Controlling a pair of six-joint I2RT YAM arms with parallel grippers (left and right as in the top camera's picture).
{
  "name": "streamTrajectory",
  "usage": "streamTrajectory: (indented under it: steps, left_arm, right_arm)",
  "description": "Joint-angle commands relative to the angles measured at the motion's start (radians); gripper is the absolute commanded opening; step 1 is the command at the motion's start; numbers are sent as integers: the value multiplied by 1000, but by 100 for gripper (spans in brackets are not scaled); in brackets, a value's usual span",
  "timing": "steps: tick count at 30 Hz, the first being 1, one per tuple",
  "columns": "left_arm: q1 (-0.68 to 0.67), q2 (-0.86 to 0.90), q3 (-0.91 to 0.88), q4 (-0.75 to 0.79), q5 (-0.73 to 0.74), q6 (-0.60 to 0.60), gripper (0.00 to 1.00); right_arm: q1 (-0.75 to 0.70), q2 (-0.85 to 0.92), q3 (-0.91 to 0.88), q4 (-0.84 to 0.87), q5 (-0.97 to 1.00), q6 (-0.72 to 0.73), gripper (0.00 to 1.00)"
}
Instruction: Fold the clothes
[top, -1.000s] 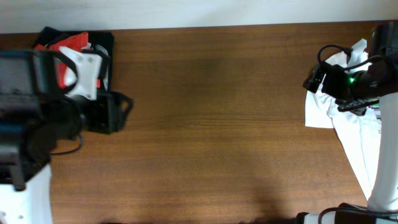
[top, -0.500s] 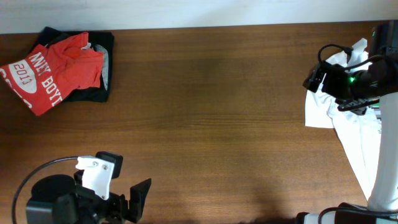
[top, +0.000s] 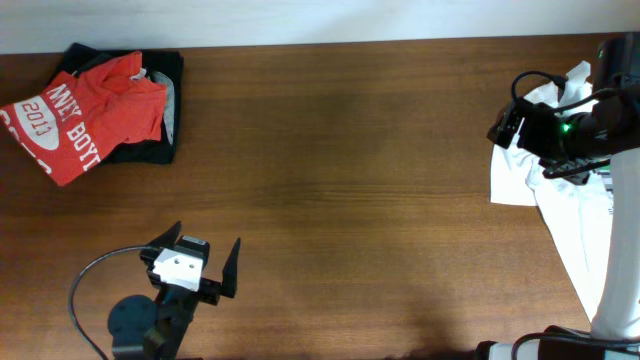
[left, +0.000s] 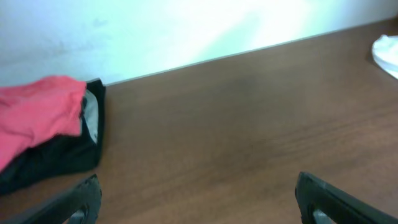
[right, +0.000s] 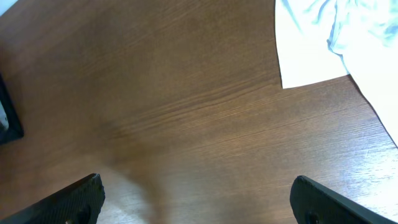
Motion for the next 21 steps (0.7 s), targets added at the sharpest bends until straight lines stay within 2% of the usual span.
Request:
streamTrajectory:
  steps: [1,6,11,12,15,17,21]
  left_arm:
    - [11,-46,-115,121,-7,13,99]
    - [11,-59,-230,319,-7,13,99]
    - [11,-199,-311,361,-41,13,99]
    - [11,-202,-336,419,-43,13,99]
    - [11,-202,-339,424,-66,13,99]
    - [11,-202,-339,357,-126,13,99]
    - [11,-202,-339,327,-131,13,99]
  right_arm:
    - [-4,-6,8,0,-2,-10,99]
    - [-4,-6,8,0,-2,-10,99]
    - [-4,-6,8,0,-2,-10,99]
    - [-4,-6,8,0,-2,-10,99]
    - [-4,-6,8,0,-2,-10,99]
    - [-4,-6,8,0,-2,-10,99]
    - [-4,-6,9,0,-2,-10,99]
